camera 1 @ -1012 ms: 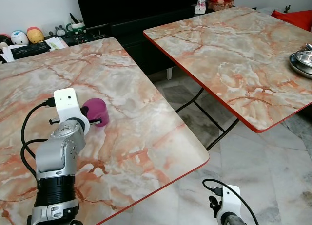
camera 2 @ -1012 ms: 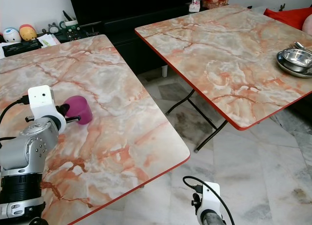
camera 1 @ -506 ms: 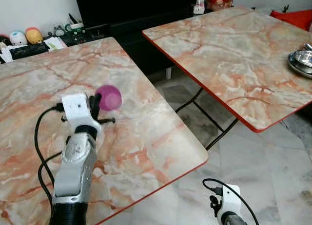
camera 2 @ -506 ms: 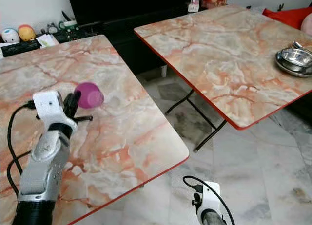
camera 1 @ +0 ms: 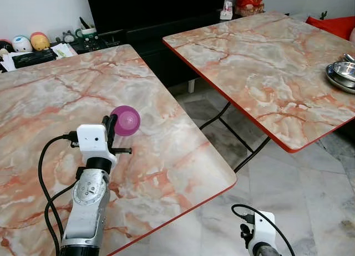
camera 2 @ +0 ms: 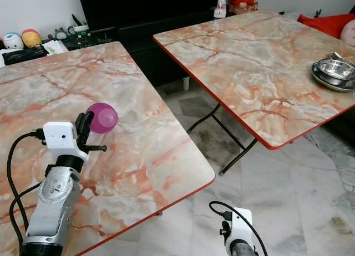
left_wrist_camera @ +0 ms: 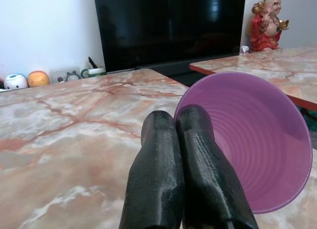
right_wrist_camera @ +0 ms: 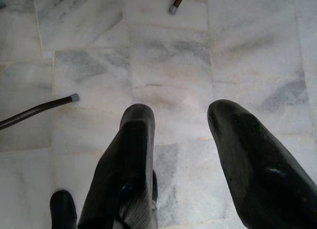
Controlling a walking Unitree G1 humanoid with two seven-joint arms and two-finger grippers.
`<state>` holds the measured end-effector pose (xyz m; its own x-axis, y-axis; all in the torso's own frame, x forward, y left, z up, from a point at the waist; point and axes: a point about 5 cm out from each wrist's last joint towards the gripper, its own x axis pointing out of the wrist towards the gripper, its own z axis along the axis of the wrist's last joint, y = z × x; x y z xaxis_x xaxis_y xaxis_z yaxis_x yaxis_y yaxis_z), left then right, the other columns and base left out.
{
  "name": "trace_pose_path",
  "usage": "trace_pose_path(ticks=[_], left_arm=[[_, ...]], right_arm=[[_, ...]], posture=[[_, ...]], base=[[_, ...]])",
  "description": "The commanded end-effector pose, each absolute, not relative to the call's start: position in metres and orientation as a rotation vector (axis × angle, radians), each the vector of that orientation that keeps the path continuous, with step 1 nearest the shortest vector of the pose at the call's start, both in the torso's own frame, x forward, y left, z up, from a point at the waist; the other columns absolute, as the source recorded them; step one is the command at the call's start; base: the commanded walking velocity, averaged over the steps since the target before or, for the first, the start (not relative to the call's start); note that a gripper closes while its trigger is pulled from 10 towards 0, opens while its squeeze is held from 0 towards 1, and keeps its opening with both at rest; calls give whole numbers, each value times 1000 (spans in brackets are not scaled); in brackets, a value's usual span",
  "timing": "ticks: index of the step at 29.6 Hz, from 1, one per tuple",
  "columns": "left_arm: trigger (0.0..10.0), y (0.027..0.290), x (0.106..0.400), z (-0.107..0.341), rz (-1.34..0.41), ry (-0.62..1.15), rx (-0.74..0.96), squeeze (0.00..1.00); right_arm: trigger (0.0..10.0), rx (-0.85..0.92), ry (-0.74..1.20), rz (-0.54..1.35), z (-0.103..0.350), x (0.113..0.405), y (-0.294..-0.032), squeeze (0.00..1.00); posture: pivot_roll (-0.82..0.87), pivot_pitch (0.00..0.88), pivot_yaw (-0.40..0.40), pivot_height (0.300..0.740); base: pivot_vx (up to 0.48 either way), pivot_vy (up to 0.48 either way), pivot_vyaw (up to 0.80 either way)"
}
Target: Setting the table
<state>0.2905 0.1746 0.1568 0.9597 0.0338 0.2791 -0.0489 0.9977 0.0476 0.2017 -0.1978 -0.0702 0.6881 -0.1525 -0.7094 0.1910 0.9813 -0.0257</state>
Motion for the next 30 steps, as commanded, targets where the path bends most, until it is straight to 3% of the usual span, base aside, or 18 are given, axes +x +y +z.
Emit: trace_pose_path(ticks=[1,22,30], left_arm=[[10000,173,292,159,42,-302,65,0],[10000,176,300,169,61,-345,54,0],[10000,175,301,170,56,-346,51,0]], right_arm=[[10000,51,802,-194,-72,198,-199,0],[10000,11,791,-161,-69,203,-199,0],[10000,33,786,-175,-70,202,-199,0]], posture=[[132,7,-18,740],[133,46,-13,740],[131,47,-12,740]], base=[[0,0,0],[0,-348,0],[0,-347,477]])
